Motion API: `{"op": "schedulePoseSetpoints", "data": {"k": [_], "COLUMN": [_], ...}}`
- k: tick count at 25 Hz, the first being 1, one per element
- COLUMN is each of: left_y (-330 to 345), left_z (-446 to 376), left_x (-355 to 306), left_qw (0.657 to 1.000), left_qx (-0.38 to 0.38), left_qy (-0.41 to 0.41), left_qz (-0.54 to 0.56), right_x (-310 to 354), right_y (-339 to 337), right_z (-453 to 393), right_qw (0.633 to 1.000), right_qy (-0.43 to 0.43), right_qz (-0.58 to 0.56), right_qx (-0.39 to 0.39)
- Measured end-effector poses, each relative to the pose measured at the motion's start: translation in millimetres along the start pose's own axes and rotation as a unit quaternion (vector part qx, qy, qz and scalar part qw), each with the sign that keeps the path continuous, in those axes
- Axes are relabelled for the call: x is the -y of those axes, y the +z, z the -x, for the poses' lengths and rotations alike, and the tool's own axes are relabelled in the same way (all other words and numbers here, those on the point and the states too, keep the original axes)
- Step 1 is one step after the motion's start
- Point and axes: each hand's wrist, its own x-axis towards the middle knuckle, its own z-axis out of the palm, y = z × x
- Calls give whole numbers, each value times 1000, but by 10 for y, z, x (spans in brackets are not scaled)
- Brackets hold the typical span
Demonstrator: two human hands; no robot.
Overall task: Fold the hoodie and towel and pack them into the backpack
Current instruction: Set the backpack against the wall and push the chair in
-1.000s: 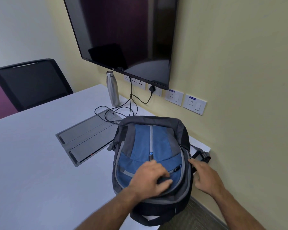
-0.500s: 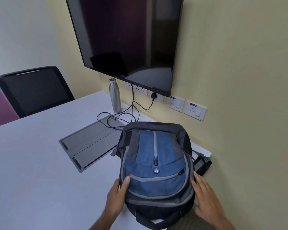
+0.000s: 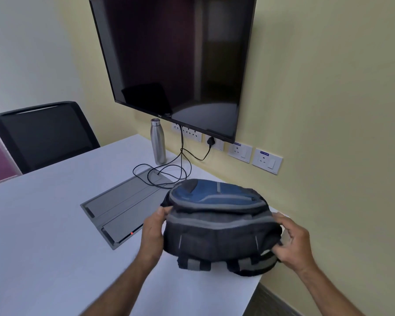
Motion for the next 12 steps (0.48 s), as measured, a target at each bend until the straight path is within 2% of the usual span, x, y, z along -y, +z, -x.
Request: {"op": "schedulePoseSetpoints", "data": {"k": [6,9,12], "left_y": [127,247,330], "left_z": [-529,-701,-751], "left_x": [-529,-701,-635], "left_qw": [992,992,994], "left_qx": [87,107,107], "left_qy": [-5,13,23], "left_qz": [89,60,0], "right_x": [585,670,720], "right_y": [-130,-139,-98], "right_z": [-498,-657,-719], "right_qw": [989,975,962], "right_qy": [31,105,166], "right_qz": [-54,-45,-45], "right_qx": [-136,-192,-212]}}
